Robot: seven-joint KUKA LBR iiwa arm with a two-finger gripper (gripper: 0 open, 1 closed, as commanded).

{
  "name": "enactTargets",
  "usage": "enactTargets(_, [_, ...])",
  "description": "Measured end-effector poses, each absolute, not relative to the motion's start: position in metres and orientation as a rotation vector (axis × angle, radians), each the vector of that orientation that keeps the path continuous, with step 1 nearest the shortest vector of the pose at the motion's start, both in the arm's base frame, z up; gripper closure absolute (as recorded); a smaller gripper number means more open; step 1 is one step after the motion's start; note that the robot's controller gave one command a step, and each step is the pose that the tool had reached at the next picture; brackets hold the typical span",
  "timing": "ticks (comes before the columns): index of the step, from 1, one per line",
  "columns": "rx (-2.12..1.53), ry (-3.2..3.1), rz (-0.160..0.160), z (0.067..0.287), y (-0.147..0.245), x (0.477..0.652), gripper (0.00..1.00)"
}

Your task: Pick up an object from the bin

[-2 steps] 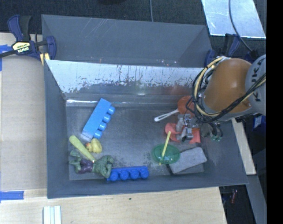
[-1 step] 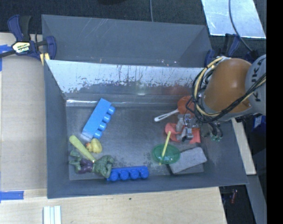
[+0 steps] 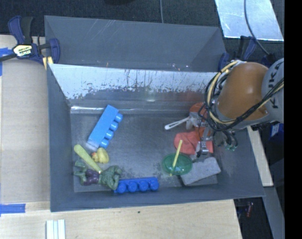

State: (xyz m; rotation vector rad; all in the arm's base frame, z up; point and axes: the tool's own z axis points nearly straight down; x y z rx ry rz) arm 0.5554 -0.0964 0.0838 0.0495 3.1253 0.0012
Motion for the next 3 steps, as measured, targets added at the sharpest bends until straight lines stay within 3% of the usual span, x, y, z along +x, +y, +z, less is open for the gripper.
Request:
enactTargets(1, [0.049,3.125,0.001,0.084,-0.096,0.555,1.0])
enactTargets(2, [0.049,3.125,0.001,0.084,-0.096,0.555,1.0])
enactTargets(3, [0.048,3.121,0.0,0.212,-0.095,0.561,1.0])
